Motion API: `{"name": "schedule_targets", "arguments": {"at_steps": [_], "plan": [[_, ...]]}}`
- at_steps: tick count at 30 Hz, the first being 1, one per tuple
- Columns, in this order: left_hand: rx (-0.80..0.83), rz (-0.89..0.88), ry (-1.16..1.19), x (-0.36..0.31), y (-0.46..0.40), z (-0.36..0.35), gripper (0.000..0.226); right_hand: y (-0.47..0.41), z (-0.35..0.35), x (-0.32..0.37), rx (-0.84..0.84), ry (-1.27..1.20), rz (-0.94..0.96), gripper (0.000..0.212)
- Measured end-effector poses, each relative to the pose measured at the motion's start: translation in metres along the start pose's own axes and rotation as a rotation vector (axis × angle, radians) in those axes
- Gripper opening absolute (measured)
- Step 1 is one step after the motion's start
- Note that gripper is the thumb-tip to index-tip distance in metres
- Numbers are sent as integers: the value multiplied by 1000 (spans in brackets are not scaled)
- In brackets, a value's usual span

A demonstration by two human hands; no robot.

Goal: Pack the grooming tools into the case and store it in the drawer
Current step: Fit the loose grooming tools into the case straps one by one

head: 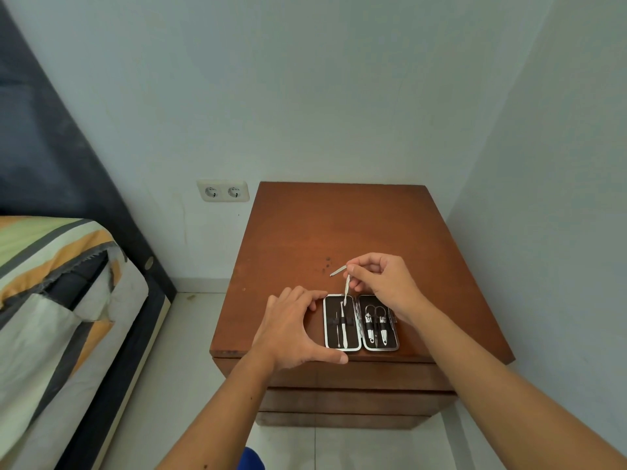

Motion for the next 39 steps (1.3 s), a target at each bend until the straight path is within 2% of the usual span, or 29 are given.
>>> {"name": "schedule_targets", "arguments": {"at_steps": [6, 12, 16, 21, 27, 30, 35, 39], "plan": [[-3, -6, -1, -1, 0, 1, 119, -1, -14, 5, 29, -40, 0, 9], [1, 1, -4, -1, 1, 1, 122, 0, -30, -6, 83, 38, -25, 6], [-2, 2, -7, 0, 0, 0, 121, 1, -30, -5, 96, 199, 11, 6], [-1, 6, -1, 0, 0, 0, 120, -2, -28, 1, 73, 526, 144, 7], [-17, 7, 11, 1, 0, -1, 120, 4, -34, 5, 115, 677, 228, 8], [-23, 9, 18, 0, 1, 0, 117, 11, -37, 1, 126, 766, 306, 16], [-21, 10, 10, 1, 1, 0, 119, 27, -37, -6, 186, 830, 351, 50], [-21, 5, 16, -1, 2, 0, 117, 33, -35, -6, 236, 854, 379, 55]]}}
Point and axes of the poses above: each hand's wrist, its own y-axis away from the middle knuckle, its own z-axis out of the back of the hand, x = y × z, the point moved 5 cm from there along -y, towards the middle knuckle, and after that the axes turned 1 degree about y, right-handed, at the moved point
